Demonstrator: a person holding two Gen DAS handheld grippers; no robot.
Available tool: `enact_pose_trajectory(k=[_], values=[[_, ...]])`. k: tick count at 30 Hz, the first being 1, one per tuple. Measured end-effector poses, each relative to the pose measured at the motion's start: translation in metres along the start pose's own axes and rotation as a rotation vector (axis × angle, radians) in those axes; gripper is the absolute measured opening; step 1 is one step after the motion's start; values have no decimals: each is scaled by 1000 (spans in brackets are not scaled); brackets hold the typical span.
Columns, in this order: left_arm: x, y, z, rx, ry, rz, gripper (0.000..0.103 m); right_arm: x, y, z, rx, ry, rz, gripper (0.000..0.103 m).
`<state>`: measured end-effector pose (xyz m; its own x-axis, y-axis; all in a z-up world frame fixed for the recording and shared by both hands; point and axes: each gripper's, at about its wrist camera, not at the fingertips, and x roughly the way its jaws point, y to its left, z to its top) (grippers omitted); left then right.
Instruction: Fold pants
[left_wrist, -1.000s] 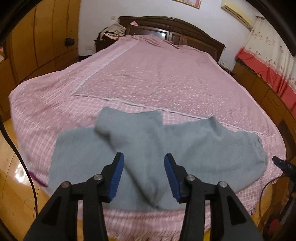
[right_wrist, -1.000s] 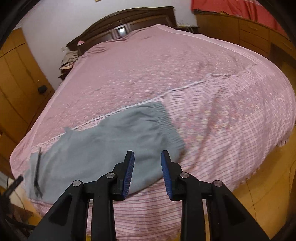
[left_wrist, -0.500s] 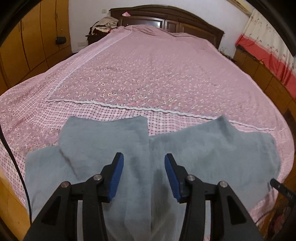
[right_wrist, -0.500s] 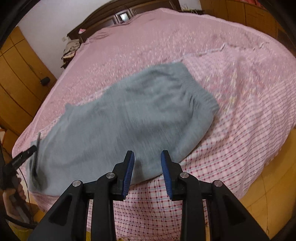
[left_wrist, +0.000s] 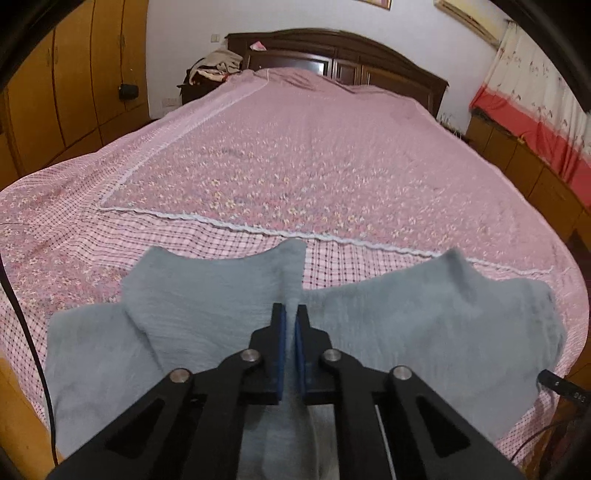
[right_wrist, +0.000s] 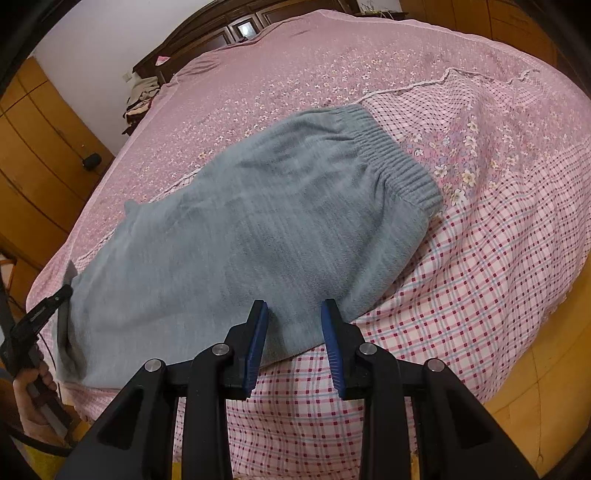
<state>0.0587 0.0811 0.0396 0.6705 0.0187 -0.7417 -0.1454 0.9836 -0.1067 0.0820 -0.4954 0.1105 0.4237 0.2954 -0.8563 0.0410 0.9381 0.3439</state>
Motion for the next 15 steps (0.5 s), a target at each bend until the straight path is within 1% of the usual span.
enact_pose_trajectory(k=[5, 10, 15], values=[[-20, 17, 1, -56, -36, -26, 3, 1, -1, -1, 11, 5, 17, 31], [-40, 42, -4, -116, -68, -3, 3, -1, -8, -1, 30, 10, 41, 31], [-63, 71, -14, -171, -98, 34, 3, -2, -8, -1, 19, 11, 30, 31]])
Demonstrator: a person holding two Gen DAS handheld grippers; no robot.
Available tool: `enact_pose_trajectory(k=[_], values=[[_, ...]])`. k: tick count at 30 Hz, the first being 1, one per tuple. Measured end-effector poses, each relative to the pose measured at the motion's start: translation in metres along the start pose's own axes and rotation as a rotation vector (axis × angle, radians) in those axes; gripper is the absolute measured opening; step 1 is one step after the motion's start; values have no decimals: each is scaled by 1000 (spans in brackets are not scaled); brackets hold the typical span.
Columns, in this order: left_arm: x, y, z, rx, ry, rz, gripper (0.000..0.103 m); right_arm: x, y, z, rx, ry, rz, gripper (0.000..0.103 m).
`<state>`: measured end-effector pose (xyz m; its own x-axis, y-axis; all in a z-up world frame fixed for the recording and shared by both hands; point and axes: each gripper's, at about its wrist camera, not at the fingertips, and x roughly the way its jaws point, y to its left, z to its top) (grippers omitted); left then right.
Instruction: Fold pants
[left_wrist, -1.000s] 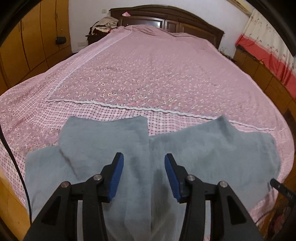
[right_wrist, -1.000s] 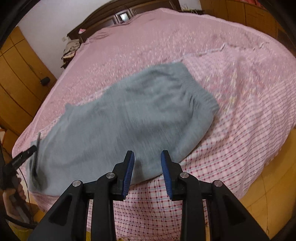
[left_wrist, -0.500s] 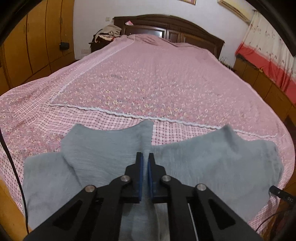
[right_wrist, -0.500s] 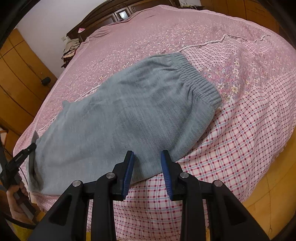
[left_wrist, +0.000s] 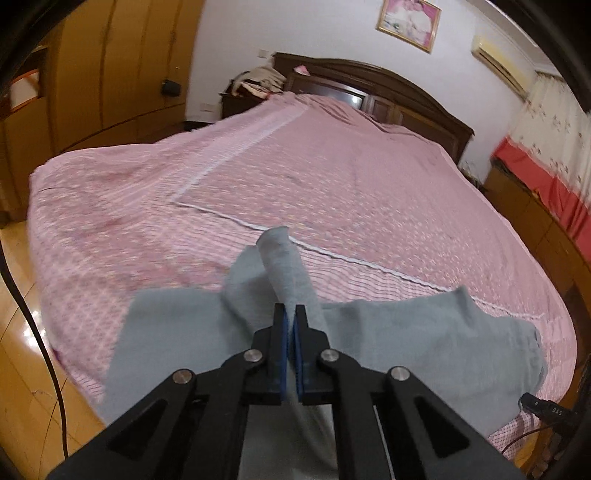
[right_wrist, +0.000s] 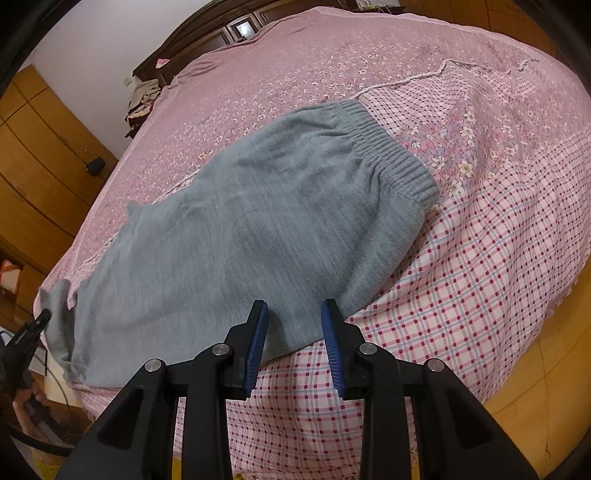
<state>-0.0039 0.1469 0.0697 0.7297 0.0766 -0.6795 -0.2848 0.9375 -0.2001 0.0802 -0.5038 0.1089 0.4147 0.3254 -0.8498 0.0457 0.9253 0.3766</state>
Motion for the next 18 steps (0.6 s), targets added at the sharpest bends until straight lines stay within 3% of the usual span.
enact_pose_trajectory(k=[7, 18], values=[[-22, 31, -14, -29, -17, 50, 3, -2, -1, -1, -10, 5, -16, 31], [-15, 76, -62, -84, 110, 130, 4, -5, 6, -3, -16, 18, -32, 31]])
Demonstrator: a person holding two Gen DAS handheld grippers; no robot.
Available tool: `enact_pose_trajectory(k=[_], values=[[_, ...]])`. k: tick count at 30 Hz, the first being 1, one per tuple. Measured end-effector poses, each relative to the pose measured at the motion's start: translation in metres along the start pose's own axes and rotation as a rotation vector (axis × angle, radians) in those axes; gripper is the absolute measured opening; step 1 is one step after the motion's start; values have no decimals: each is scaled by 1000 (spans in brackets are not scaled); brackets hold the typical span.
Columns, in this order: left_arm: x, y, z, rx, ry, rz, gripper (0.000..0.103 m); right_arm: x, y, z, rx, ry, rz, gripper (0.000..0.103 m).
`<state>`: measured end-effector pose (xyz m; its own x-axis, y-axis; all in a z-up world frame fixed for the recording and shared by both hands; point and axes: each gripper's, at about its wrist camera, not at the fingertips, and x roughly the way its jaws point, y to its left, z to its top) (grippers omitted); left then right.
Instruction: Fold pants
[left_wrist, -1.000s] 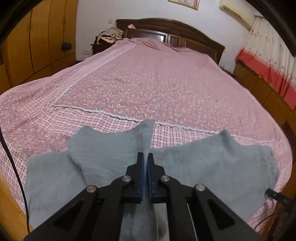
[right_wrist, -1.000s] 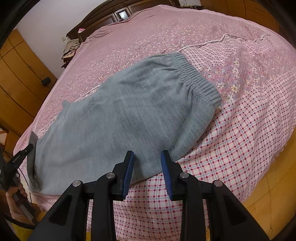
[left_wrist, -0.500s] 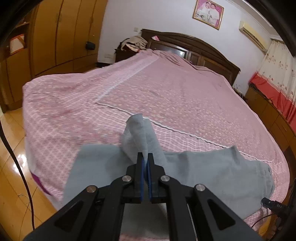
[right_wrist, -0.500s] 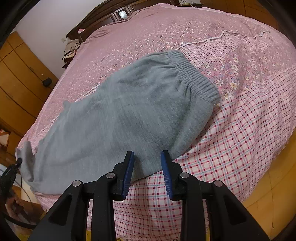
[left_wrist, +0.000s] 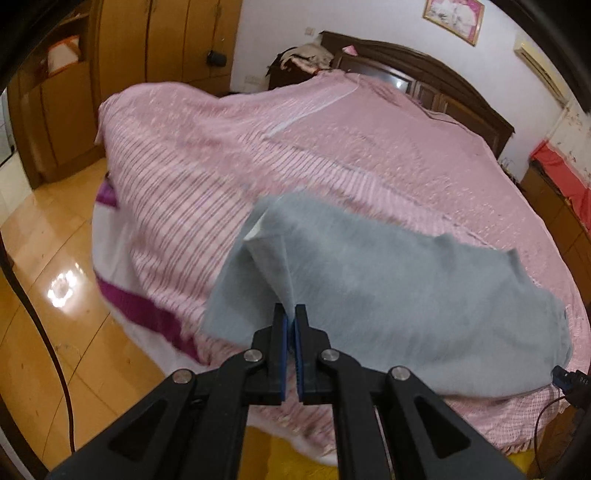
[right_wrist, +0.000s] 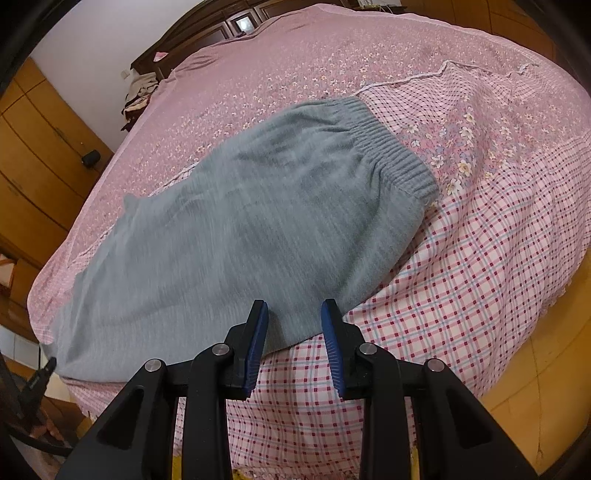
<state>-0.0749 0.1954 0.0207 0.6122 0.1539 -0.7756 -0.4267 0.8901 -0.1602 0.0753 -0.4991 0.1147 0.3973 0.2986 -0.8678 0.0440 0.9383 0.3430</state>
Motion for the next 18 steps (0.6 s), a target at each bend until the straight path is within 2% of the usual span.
enact_pose_trajectory(k=[7, 12, 14, 16, 18], values=[[-6, 17, -2, -9, 3, 85, 4, 1, 4, 0, -10, 3, -20, 31], [-21, 14, 7, 42, -27, 69, 4, 1, 8, 0, -20, 2, -40, 31], [-27, 8, 14, 77, -42, 51, 7, 2, 15, 1, -35, -2, -53, 31], [-29, 2, 23, 113, -56, 29, 19, 2, 22, 3, -44, -2, -52, 31], [-26, -6, 33, 152, -64, 16, 23, 2, 30, 5, -63, -5, -46, 31]])
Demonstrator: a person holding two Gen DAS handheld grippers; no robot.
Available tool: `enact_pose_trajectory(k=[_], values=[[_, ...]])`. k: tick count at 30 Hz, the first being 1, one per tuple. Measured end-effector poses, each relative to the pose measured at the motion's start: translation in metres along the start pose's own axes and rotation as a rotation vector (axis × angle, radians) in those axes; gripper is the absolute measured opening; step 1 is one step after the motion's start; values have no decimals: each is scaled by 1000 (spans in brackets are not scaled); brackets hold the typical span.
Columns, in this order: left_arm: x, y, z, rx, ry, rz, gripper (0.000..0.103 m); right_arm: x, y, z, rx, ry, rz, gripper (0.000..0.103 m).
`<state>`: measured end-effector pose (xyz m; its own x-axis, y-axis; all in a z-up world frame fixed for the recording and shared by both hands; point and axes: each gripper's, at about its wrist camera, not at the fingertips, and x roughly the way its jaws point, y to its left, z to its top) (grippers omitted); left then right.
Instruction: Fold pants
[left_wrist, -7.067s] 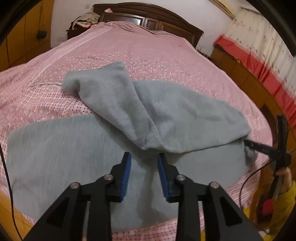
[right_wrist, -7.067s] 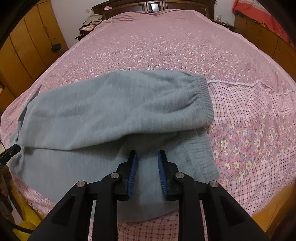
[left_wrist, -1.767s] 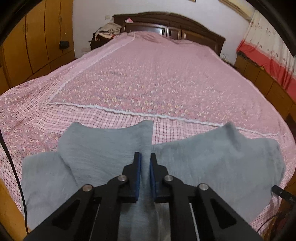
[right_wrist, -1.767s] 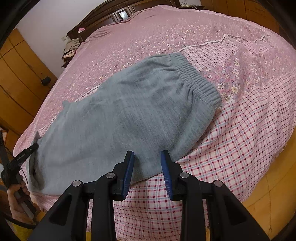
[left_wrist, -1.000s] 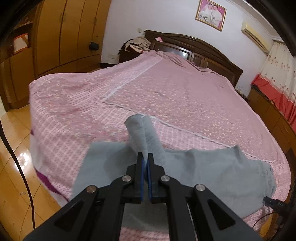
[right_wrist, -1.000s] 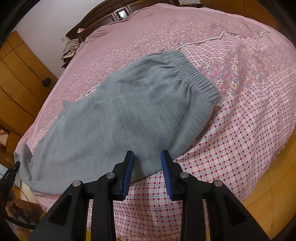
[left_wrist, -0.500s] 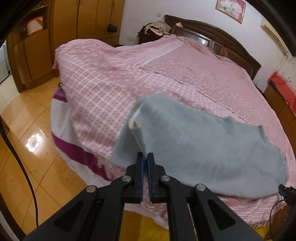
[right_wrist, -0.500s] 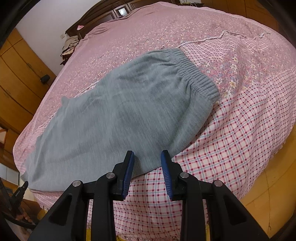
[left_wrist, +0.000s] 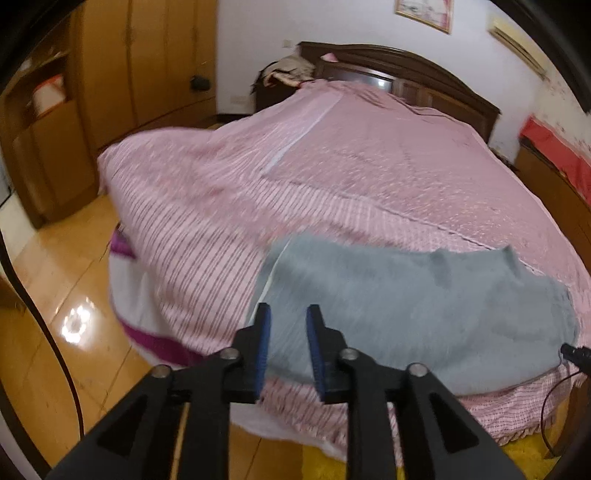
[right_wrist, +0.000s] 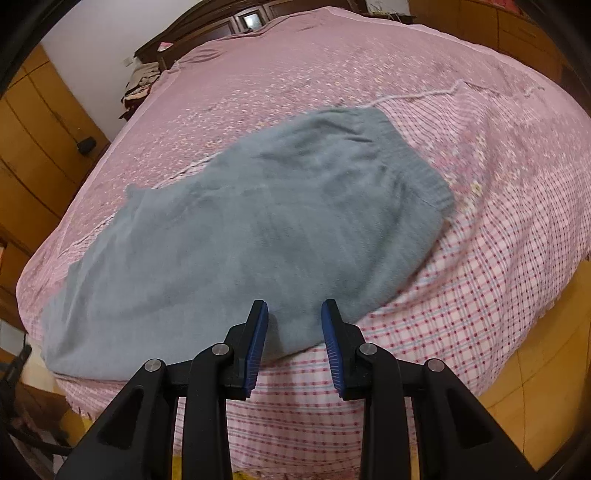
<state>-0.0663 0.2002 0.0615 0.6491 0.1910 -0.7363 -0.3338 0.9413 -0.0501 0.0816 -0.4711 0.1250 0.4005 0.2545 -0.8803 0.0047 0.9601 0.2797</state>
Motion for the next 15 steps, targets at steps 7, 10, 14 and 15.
enact_pose_trajectory(k=[7, 10, 14, 15], values=[[39, 4, 30, -23, 50, -99, 23, 4, 35, 15, -97, 4, 30, 31], [52, 5, 35, -31, 80, -92, 24, 10, 52, 25, -145, 16, 39, 31], [67, 8, 38, -36, 126, -61, 29, 23, 73, 42, -188, 30, 65, 31], [71, 9, 38, -40, 140, -67, 31, 26, 77, 45, -194, 32, 73, 31]])
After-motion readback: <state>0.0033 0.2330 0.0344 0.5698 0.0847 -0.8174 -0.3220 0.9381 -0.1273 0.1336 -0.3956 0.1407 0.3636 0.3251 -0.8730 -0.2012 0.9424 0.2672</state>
